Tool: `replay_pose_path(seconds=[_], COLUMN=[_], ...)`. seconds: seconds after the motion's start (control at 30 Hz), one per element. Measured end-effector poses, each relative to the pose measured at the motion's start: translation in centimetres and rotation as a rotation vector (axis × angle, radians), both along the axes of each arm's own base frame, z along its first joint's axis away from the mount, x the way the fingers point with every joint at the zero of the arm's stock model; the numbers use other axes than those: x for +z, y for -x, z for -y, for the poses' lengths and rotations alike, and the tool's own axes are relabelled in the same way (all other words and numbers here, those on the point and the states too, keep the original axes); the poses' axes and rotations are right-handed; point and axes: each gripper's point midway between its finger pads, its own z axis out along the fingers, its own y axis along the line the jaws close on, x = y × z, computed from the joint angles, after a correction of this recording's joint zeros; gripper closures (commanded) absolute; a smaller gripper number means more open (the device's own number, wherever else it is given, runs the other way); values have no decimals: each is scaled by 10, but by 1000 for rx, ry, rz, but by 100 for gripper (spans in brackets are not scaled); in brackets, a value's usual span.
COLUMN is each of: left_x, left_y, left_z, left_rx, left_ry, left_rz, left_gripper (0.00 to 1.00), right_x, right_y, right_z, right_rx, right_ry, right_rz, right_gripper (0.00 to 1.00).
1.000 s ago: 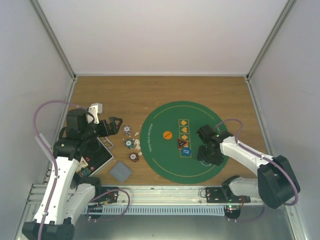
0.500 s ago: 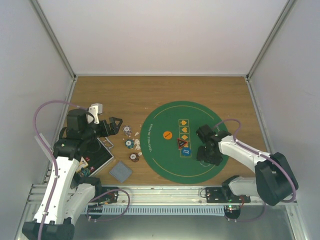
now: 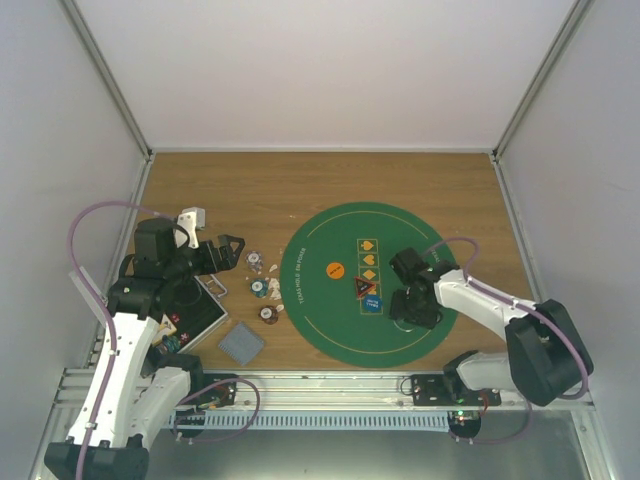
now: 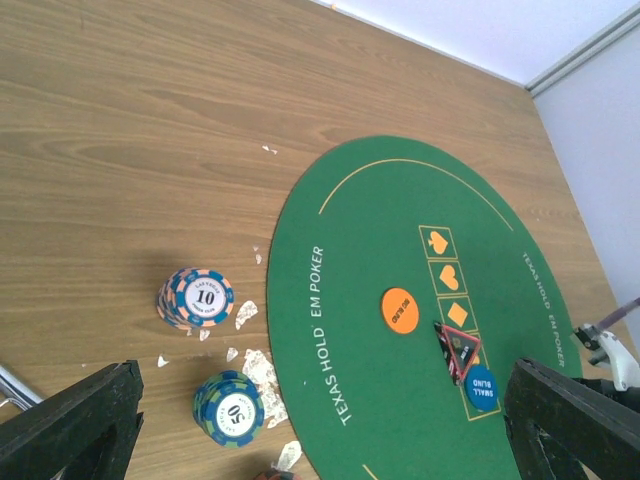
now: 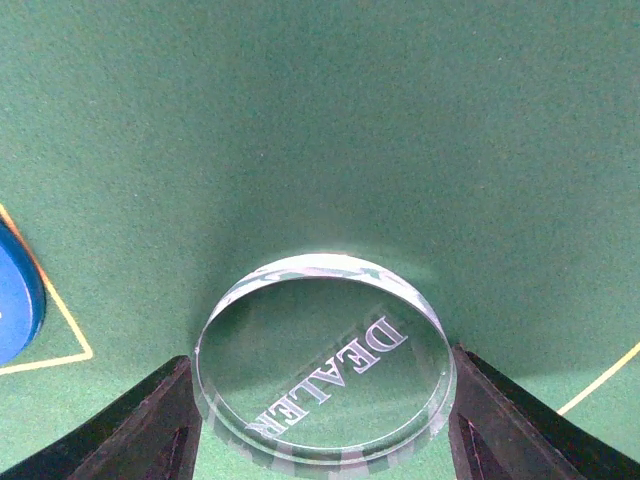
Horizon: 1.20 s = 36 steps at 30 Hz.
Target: Distribute texas hold em gaming equipment
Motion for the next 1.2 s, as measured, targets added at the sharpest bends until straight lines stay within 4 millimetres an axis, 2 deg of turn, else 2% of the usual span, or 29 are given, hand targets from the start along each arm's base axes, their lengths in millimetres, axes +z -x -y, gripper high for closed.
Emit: replay_pose_path(seconds=[0.13, 0.37, 0.53, 0.67, 0.77, 0.83, 0.93, 1.07, 1.2], left_x=[0, 0, 0, -1, -1, -1, 0, 1, 9], left_y=[0, 0, 0, 0, 0, 0, 0, 1, 1], left_z=[0, -1, -1, -2, -2, -2, -1, -1, -1], left_rx=[1, 4, 6, 11, 12, 14, 15, 15, 17], left_ry=[1, -1, -3, -6, -5, -1, 4, 9, 12], left_rz=[0, -1, -1, -2, -2, -4, -7, -11, 6], left_gripper=[1, 1, 1, 1, 1, 1, 1, 1, 1], right_x=[0, 1, 21, 53, 72, 77, 75, 53, 36], right_y=[-1, -5, -23, -51, -69, -78, -89, -89, -77], right_z=[-1, 1, -5, -23, -39, -51, -75, -99, -99], right_rx=[1, 2, 15, 63, 107, 144, 211, 275, 265], right_ry=[3, 18, 7, -55, -113, -148, -192, -185, -174], right_rz=[-3, 13, 80, 193, 264, 292, 299, 245, 201], right_gripper=[37, 19, 13, 14, 21, 27, 33, 38, 37])
